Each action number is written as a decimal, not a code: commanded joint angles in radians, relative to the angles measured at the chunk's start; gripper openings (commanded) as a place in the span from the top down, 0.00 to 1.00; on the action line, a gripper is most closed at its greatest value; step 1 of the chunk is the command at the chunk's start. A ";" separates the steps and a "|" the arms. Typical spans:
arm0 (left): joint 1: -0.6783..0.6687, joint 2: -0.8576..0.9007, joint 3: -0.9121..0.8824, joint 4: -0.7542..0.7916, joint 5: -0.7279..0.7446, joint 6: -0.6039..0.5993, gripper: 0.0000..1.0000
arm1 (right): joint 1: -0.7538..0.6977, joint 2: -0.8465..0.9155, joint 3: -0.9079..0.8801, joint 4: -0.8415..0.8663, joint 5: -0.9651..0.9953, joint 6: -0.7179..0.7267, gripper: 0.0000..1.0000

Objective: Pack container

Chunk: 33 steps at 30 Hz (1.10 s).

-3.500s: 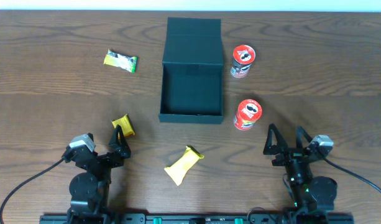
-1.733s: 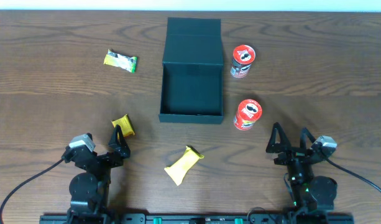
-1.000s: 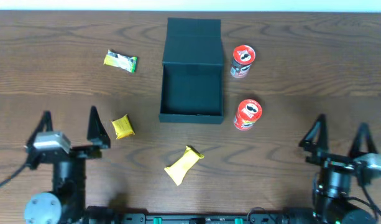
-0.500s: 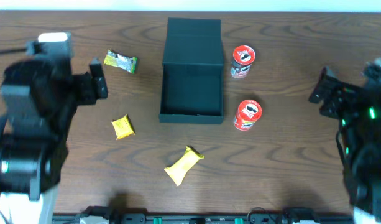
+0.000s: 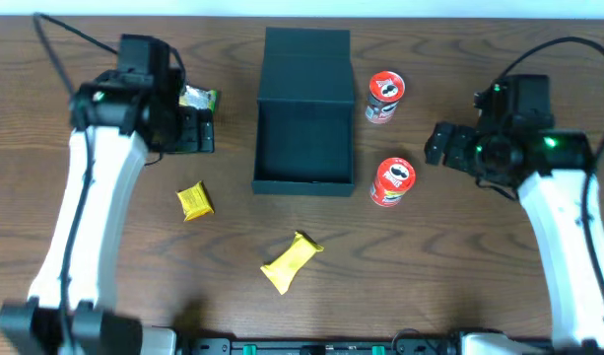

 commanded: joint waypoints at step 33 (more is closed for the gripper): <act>-0.176 0.138 0.013 0.108 -0.220 -0.058 0.05 | 0.224 0.315 0.012 0.018 0.051 0.366 0.01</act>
